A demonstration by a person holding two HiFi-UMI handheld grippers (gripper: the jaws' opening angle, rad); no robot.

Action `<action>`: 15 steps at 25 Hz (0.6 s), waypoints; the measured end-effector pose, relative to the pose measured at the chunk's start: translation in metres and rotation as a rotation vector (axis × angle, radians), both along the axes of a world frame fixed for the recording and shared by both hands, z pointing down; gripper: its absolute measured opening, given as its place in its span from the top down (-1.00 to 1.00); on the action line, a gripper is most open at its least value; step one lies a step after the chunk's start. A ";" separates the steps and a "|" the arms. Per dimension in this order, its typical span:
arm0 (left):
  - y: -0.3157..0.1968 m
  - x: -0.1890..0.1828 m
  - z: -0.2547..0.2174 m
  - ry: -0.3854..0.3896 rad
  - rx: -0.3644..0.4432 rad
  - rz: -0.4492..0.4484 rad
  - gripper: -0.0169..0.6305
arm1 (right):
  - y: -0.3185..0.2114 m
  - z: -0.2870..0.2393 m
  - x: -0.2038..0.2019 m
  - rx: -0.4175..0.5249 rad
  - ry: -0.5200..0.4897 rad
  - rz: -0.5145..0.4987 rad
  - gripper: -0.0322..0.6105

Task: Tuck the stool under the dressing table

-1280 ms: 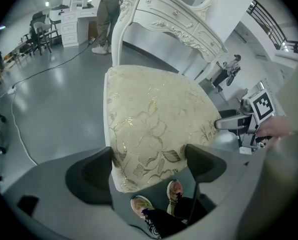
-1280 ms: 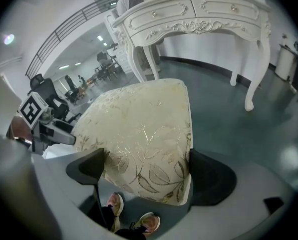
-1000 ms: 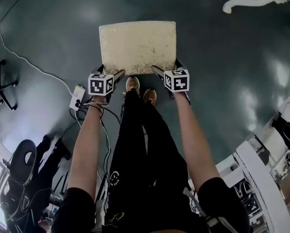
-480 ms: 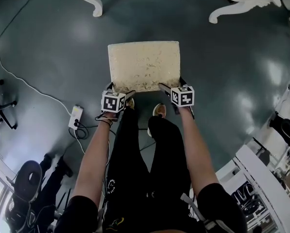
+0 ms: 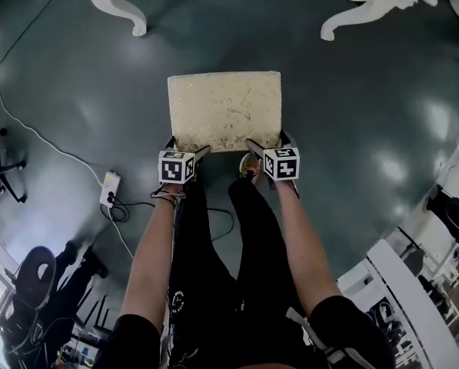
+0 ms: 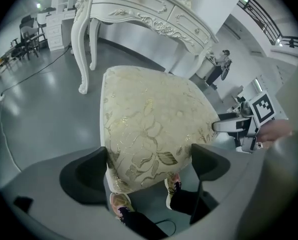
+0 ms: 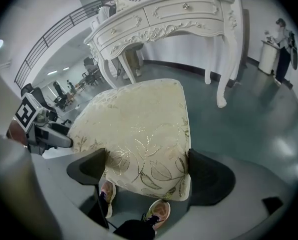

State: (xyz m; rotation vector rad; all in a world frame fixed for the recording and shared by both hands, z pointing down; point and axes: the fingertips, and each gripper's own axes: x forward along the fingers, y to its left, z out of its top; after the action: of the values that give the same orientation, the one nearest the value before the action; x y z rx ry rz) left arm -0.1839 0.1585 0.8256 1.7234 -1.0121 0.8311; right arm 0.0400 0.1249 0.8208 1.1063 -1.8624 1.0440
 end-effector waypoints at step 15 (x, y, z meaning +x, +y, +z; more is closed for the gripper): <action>-0.039 0.072 0.003 -0.011 -0.006 -0.022 -0.66 | -0.040 0.000 0.073 -0.014 0.022 0.013 -0.78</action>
State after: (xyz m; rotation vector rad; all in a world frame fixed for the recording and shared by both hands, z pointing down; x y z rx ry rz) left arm -0.1121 0.1194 0.8284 1.7017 -1.0330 0.8295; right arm 0.1133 0.0846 0.8210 1.1194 -1.8305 1.0465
